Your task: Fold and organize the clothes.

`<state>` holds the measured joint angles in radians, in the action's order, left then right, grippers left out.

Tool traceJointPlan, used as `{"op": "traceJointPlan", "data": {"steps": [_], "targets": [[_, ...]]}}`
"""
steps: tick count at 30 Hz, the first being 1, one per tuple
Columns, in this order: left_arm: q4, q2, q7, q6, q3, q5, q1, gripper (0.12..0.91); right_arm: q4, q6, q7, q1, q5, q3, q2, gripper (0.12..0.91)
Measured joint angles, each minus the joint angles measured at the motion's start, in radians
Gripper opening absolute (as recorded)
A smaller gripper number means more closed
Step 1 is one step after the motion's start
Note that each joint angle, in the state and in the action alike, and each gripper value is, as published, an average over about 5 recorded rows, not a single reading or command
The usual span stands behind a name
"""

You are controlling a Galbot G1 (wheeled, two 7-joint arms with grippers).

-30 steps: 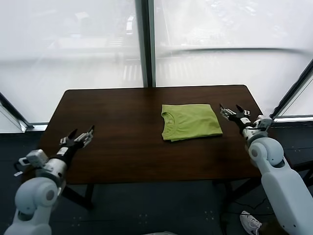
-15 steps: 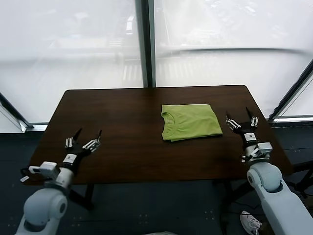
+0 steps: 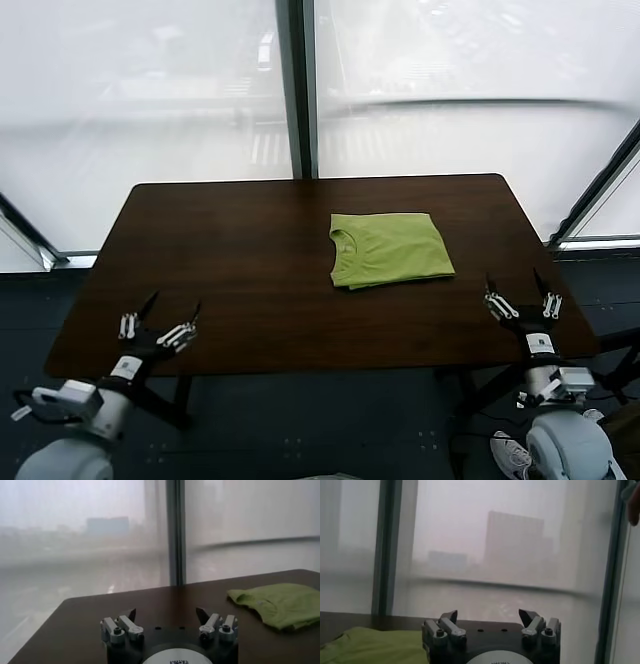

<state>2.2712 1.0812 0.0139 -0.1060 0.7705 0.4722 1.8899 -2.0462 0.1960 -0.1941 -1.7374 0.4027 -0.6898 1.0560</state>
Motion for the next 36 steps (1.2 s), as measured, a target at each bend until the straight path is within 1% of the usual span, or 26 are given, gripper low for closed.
{"op": "traceJointPlan", "data": {"steps": [3,7,12,18,27,36], "targets": [[0.028,0.003,-0.015,-0.026,0.008,0.027,0.060,0.907,-0.007,0.008,0.004,-0.051,-0.001,-0.013,0.006,0.907],[0.057,0.015,-0.039,-0.058,0.005,0.022,0.098,0.907,-0.016,0.002,0.009,-0.086,-0.001,-0.011,0.007,0.907],[0.071,0.017,-0.044,-0.062,0.006,0.018,0.119,0.907,-0.030,-0.013,0.013,-0.117,-0.003,0.004,0.012,0.907],[0.062,0.021,-0.046,-0.062,0.009,0.019,0.128,0.907,-0.040,-0.023,0.016,-0.134,-0.018,0.029,0.021,0.907],[0.047,0.025,-0.041,-0.049,0.016,0.025,0.138,0.907,-0.057,-0.035,0.015,-0.150,-0.027,0.043,0.032,0.907],[0.050,0.030,-0.040,-0.056,0.015,0.028,0.138,0.907,-0.067,-0.067,0.005,-0.141,-0.035,0.064,0.039,0.907]]}}
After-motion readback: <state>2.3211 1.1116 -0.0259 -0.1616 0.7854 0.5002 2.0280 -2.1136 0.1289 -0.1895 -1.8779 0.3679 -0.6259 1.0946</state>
